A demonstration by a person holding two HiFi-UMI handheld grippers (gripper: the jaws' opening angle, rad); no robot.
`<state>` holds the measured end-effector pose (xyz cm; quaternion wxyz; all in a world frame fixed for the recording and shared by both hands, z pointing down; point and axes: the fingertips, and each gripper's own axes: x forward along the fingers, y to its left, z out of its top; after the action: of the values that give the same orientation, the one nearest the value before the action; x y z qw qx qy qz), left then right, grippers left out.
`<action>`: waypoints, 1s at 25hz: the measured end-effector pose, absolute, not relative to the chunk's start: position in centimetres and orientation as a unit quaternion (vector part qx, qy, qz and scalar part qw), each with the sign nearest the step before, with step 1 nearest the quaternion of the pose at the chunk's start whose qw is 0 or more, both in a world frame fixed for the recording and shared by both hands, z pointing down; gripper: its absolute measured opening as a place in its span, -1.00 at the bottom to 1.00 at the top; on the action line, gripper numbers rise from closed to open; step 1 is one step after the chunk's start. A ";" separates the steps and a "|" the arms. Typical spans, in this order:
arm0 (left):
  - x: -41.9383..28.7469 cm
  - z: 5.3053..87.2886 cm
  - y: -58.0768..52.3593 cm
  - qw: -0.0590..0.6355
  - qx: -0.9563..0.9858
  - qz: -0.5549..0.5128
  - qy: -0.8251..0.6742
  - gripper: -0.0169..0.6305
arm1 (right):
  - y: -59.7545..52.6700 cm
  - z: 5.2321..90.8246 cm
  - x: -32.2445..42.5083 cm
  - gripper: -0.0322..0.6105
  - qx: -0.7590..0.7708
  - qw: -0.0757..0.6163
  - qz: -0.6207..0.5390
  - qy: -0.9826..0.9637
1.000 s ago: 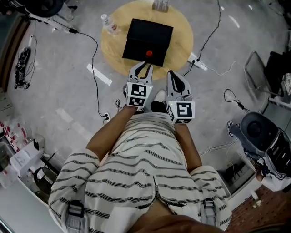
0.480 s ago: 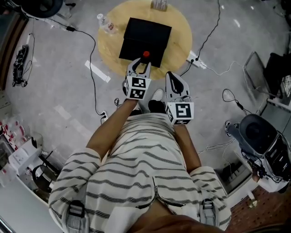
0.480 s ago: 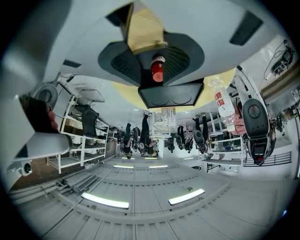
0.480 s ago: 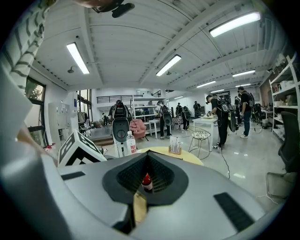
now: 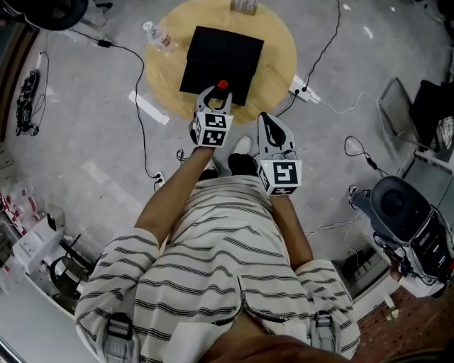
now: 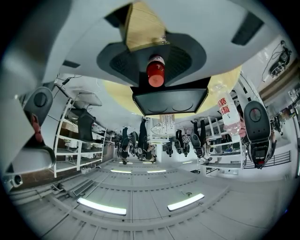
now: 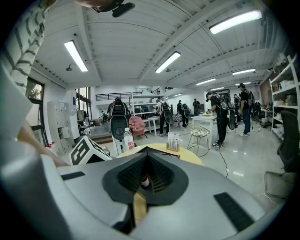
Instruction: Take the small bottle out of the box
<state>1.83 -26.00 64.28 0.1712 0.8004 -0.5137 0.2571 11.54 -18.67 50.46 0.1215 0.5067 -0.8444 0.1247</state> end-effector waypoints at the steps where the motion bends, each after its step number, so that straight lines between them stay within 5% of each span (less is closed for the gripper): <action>1: 2.0 64.5 -26.1 0.169 0.800 0.260 -0.513 -0.45 | -18.8 50.5 11.6 -0.84 0.507 0.122 0.125 -0.844; 25: 1.7 68.8 -28.4 0.185 0.789 0.271 -0.520 -0.45 | -19.6 50.9 11.8 -0.84 0.504 0.119 0.141 -0.844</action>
<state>1.70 -28.39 68.77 0.1850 0.7887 -0.5201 0.2705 11.77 -19.59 50.91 0.1189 0.5039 -0.8438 0.1412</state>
